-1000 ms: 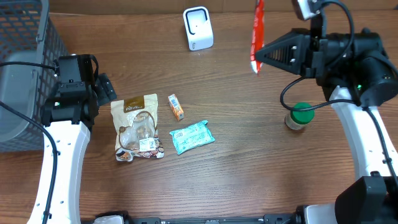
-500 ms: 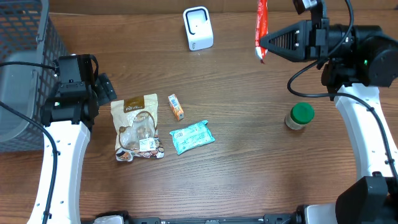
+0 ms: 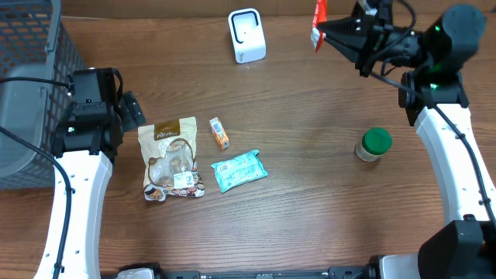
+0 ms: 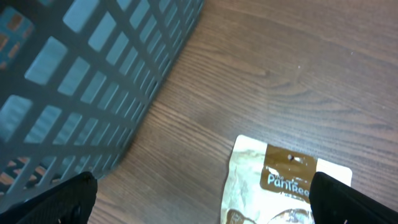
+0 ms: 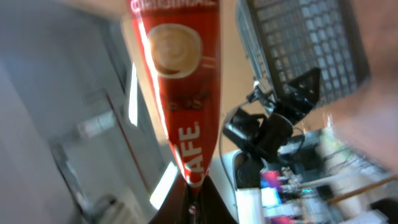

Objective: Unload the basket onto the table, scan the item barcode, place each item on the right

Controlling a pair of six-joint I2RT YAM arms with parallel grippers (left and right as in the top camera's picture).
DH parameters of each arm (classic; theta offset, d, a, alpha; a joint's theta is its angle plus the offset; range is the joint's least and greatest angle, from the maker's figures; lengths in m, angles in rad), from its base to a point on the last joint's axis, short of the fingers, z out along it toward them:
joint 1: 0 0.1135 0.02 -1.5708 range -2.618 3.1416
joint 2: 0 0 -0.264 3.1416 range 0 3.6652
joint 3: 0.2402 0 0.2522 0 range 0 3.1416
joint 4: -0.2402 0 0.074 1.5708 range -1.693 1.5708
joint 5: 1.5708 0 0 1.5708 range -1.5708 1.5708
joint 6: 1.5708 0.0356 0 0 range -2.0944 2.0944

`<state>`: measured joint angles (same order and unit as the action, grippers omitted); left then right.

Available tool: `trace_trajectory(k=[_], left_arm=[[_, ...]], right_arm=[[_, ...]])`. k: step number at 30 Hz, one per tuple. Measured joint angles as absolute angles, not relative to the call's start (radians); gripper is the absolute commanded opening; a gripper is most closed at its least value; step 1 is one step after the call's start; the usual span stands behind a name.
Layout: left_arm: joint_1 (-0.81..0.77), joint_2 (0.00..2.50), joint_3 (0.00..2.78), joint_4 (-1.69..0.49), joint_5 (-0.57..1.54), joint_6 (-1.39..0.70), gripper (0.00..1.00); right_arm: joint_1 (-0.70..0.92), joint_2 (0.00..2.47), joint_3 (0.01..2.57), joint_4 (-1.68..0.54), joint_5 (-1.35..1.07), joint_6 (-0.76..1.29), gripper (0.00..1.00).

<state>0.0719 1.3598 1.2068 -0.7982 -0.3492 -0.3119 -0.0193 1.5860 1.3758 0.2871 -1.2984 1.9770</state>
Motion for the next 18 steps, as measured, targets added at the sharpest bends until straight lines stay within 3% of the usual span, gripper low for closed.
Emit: trace_trajectory(k=[18], left_arm=[[0.072,1.36,1.207,-0.801,-0.349,-0.312,1.0]], right_arm=[[-0.108,1.587,1.37,0.223,-1.256,2.023,0.04]])
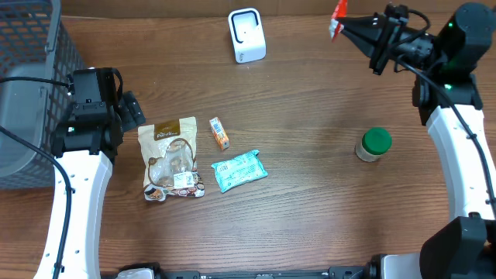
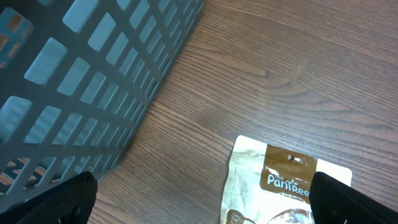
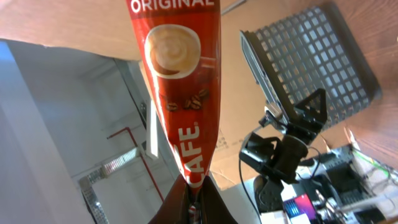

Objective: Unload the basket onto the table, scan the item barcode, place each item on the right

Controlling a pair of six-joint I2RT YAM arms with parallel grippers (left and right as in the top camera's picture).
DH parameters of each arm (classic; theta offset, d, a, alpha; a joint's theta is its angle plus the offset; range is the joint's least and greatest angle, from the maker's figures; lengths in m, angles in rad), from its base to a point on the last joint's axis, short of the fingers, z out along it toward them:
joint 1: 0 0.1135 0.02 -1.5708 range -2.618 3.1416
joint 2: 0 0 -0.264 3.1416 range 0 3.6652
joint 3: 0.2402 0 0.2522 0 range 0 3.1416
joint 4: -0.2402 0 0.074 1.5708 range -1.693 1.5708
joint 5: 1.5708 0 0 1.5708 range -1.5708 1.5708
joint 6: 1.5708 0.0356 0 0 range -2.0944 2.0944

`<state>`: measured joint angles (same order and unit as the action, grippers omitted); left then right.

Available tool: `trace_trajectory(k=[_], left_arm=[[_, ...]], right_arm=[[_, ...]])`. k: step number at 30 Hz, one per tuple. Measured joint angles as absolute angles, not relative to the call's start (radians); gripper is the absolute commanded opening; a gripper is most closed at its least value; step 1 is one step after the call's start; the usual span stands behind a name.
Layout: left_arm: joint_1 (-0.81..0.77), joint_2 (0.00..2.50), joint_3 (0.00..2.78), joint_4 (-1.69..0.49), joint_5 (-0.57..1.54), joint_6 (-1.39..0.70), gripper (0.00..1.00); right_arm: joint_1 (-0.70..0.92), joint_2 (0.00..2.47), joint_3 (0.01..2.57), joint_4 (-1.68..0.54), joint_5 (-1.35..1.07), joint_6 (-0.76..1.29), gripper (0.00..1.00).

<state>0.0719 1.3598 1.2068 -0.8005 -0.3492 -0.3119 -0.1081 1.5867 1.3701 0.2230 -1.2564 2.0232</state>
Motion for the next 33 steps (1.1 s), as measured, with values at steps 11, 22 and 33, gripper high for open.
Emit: trace_trajectory(k=[11,22,33], left_arm=[[0.072,1.36,1.207,-0.801,-0.349,-0.312,1.0],[0.072,1.36,1.207,-0.801,-0.349,-0.312,1.0],[0.072,1.36,1.207,-0.801,-0.349,-0.312,1.0]], right_arm=[[-0.181,1.587,1.37,0.223,-1.327,2.023,0.04],[-0.167,1.587,1.37,0.231,-1.443,1.785,0.04],[-0.013,1.587,1.37,0.176,-1.524,1.133,0.04]])
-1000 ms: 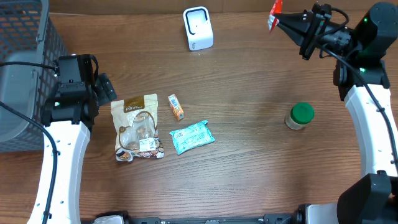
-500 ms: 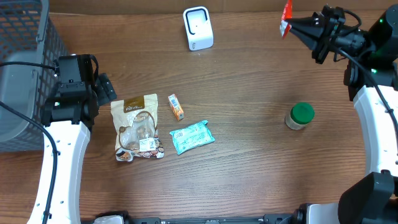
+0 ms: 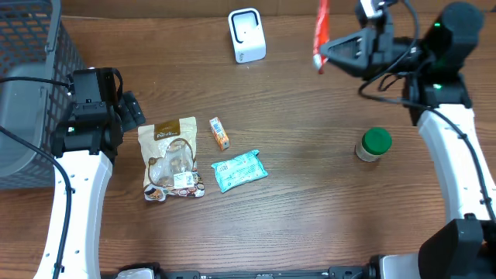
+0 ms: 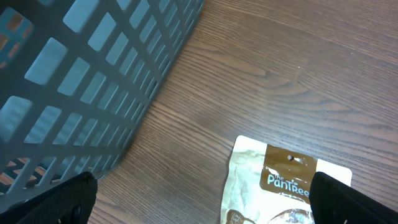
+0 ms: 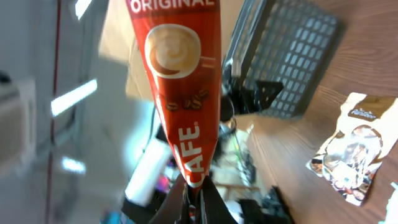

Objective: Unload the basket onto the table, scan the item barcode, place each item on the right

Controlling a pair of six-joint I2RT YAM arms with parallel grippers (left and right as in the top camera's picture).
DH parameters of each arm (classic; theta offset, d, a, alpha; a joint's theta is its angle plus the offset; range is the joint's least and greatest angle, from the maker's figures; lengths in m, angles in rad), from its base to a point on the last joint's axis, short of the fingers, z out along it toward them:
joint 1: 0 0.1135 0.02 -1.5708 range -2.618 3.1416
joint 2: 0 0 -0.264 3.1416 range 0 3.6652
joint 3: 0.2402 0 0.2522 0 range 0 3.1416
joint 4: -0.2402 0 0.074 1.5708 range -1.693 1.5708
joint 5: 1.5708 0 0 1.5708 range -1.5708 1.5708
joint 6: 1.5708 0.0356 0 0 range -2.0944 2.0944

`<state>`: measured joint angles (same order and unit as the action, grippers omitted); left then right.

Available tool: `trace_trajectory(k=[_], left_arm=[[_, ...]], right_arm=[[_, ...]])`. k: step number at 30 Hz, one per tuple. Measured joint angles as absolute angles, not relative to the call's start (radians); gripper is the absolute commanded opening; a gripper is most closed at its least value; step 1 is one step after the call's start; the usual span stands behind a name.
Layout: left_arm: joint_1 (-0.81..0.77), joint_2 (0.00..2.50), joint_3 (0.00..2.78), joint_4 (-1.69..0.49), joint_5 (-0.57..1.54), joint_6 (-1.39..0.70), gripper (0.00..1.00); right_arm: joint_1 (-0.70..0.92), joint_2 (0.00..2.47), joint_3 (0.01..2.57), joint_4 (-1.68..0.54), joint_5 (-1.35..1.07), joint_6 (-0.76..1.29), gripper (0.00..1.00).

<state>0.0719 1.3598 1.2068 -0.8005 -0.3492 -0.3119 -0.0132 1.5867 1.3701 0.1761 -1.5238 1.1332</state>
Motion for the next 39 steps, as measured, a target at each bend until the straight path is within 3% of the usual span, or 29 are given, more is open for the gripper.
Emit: trace_trajectory(k=[5,11,14,20,28,29,39], left_arm=[[0.072,1.36,1.207,-0.801,-0.349,-0.312,1.0],[0.072,1.36,1.207,-0.8,-0.349,-0.312,1.0],[0.072,1.36,1.207,-0.801,-0.349,-0.312,1.0],[0.072,1.36,1.207,-0.801,-0.349,-0.312,1.0],[0.072,1.36,1.207,-0.801,-0.349,-0.312,1.0],[0.072,1.36,1.207,-0.801,-0.349,-0.312,1.0],[0.072,1.36,1.207,-0.801,-0.349,-0.312,1.0]], right_arm=[[0.06,1.587,1.37,-0.028,-1.536,0.847,0.04],[0.07,1.587,1.368,-0.488,-1.501,0.438,0.04],[0.07,1.587,1.369,-0.756,-1.319,0.276,0.04],[0.072,1.587,1.368,-1.003,-0.87,0.175,0.04],[0.072,1.587,1.368,-1.065,-0.308,0.137,0.08],[0.072,1.587,1.368,-1.061,-0.265,0.135,0.04],[0.076,1.587,1.413,-0.942,-0.037,0.13,0.04]])
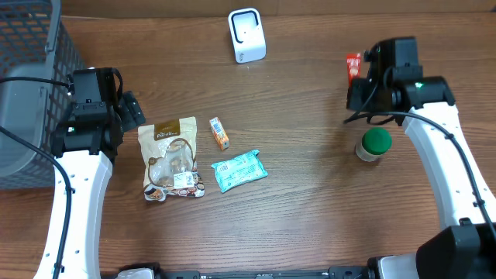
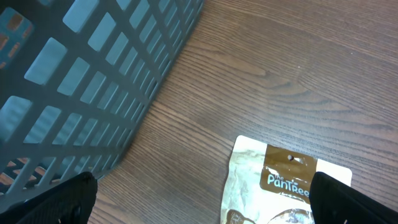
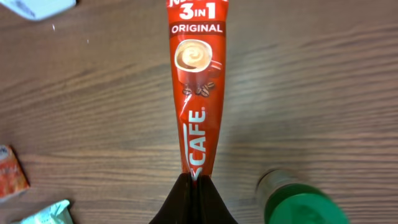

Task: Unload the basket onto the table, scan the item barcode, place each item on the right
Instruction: 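Carry the red stick left to the white scanner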

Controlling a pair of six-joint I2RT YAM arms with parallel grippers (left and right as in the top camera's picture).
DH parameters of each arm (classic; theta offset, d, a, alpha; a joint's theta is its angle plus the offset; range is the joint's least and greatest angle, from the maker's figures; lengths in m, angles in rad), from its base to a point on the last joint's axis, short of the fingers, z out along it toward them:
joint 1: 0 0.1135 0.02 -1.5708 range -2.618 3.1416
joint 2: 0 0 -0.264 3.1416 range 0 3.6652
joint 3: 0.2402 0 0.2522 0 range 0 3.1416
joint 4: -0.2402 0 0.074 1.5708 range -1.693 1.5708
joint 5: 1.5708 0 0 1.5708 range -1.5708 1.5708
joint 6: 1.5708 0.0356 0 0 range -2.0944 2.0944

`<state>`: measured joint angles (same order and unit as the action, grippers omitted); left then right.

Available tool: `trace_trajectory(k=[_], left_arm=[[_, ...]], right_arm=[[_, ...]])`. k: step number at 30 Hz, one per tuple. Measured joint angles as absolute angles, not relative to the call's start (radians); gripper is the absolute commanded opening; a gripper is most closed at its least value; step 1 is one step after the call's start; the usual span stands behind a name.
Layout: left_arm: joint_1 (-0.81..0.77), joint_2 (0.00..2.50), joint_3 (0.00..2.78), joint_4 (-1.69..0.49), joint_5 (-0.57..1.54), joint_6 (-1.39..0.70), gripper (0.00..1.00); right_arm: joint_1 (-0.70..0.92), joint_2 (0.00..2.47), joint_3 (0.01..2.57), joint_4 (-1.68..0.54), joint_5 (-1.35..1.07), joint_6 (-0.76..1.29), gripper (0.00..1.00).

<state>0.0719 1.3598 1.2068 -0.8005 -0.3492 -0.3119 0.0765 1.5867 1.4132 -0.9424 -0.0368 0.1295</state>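
Note:
My right gripper (image 3: pixel 194 182) is shut on the lower end of a red 3-in-1 coffee stick sachet (image 3: pixel 197 87), which also shows as a red strip (image 1: pixel 353 67) at the back right of the table. The white barcode scanner (image 1: pixel 246 35) stands at the back centre, its corner (image 3: pixel 37 6) at the top left of the right wrist view. My left gripper (image 2: pixel 202 199) hangs open over the table beside the brown Pantree pouch (image 2: pixel 286 186), with nothing between its fingertips (image 2: pixel 59 199).
A green-lidded jar (image 1: pixel 375 144) stands just below the right gripper. A brown pouch (image 1: pixel 170 159), a small orange packet (image 1: pixel 219 132) and a teal packet (image 1: pixel 239 170) lie left of centre. A dark mesh basket (image 1: pixel 31 46) fills the far left corner.
My right arm has swung from holding the sachet raised toward the scanner to pointing it down at the table by the green-lidded jar. The left arm has not moved.
My right gripper held the red sachet raised at the back right, tip toward the scanner. It then sat further right, then nearer the scanner again. Now the sachet is low over the table near the jar. The left arm stayed still throughout.

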Motion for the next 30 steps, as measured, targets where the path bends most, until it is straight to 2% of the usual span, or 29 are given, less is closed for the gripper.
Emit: trace_trajectory(k=[7,12,18,30], left_arm=[[0.072,1.36,1.207,-0.8,-0.349,-0.312,1.0],[0.072,1.36,1.207,-0.8,-0.349,-0.312,1.0],[0.072,1.36,1.207,-0.801,-0.349,-0.312,1.0],[0.072,1.36,1.207,-0.801,-0.349,-0.312,1.0]], right_arm=[[0.199,1.587,1.695,-0.969,0.002,0.089,0.03],[0.269,1.604,1.883,-1.067,0.018,0.042,0.03],[0.323,1.779,2.22,-1.181,0.035,-0.025,0.04],[0.348,2.174,2.224,-0.924,0.054,-0.053,0.04]])
